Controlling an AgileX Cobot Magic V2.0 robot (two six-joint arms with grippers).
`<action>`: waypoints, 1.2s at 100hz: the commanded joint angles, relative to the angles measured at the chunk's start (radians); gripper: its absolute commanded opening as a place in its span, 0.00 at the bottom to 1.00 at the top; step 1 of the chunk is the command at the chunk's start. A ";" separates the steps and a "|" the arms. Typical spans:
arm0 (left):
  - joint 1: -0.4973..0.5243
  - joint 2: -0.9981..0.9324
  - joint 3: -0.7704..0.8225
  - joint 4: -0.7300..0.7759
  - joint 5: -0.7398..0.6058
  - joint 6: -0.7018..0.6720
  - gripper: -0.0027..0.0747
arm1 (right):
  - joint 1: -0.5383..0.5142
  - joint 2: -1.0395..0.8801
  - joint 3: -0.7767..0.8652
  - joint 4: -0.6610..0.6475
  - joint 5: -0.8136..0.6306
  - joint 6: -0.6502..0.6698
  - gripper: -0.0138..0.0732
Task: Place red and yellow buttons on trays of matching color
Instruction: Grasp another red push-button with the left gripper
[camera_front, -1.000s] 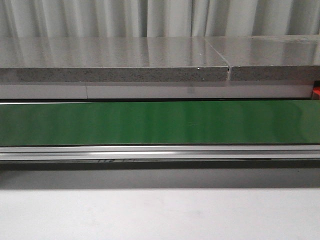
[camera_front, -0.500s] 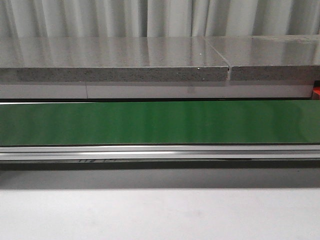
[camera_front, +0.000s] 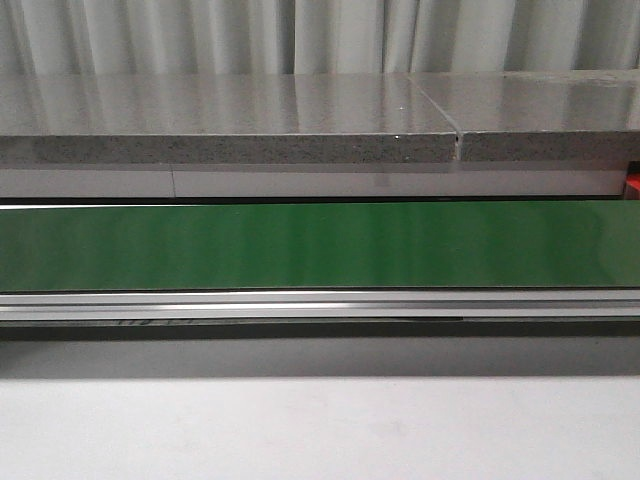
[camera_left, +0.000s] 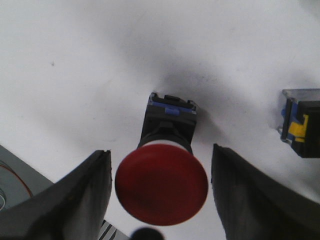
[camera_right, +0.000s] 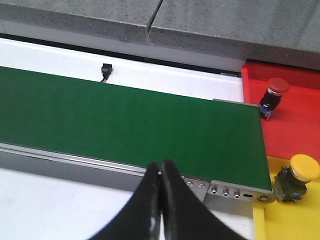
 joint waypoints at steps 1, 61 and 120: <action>0.002 -0.029 -0.033 0.004 -0.016 -0.001 0.53 | 0.000 0.006 -0.026 0.013 -0.070 -0.008 0.08; 0.002 -0.167 -0.052 -0.033 -0.035 0.053 0.15 | 0.000 0.006 -0.026 0.013 -0.070 -0.008 0.08; -0.278 -0.232 -0.360 -0.056 0.173 0.241 0.15 | 0.000 0.006 -0.026 0.013 -0.070 -0.008 0.08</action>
